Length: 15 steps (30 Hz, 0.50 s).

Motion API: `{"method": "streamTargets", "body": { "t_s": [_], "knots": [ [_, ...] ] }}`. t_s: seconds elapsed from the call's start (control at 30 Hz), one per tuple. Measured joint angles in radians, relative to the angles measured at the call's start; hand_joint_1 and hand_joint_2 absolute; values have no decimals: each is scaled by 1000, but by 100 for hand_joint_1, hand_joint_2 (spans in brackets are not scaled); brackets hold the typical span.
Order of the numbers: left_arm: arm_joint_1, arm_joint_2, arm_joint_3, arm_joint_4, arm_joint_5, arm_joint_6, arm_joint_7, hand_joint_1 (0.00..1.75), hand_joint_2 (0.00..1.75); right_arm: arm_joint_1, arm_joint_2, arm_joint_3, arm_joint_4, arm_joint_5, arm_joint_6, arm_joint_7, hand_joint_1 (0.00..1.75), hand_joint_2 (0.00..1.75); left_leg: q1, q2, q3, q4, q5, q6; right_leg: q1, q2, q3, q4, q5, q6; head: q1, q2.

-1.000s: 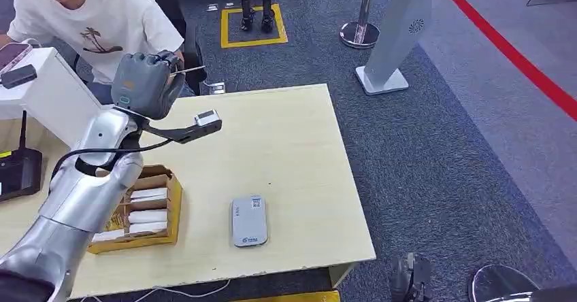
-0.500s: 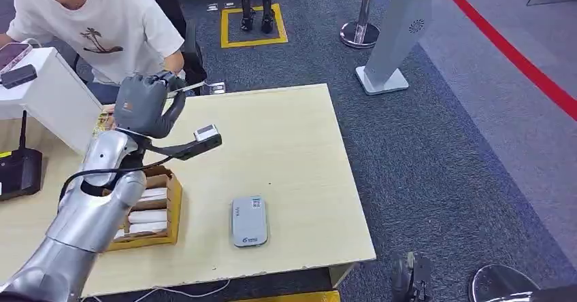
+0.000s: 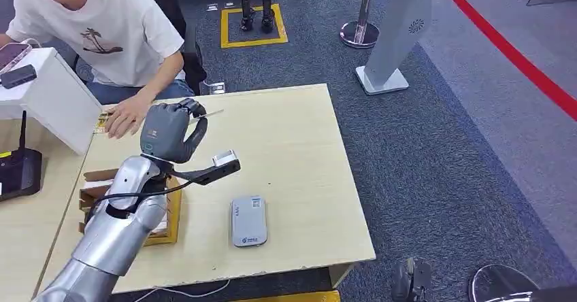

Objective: Pass the card to the sensor for recognition and then transmit it.

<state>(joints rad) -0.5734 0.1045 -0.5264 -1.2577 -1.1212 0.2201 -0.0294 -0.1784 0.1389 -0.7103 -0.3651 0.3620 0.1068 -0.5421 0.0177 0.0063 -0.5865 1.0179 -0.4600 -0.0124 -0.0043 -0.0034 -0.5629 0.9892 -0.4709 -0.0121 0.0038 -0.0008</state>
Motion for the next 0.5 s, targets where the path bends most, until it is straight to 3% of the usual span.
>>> {"method": "streamTargets", "body": {
  "t_s": [0.17, 0.5],
  "knots": [
    [28, -3, 0, -17, 21, 0, 0, 175, 175, 4, -5, 0, 8, -16, -9, -3, 0, 0, 0, 0, 0, 0, 0, 0, 0, 0, 0, 0, 0, 0, 0, 0],
    [201, 2, 0, -114, 41, 3, 3, 175, 175, 27, -17, -1, 14, -37, -7, -14, 0, 0, 0, 0, 0, 0, -1, 1, 0, 0, 0, 0, -1, 0, 0, 0]
  ]
}}
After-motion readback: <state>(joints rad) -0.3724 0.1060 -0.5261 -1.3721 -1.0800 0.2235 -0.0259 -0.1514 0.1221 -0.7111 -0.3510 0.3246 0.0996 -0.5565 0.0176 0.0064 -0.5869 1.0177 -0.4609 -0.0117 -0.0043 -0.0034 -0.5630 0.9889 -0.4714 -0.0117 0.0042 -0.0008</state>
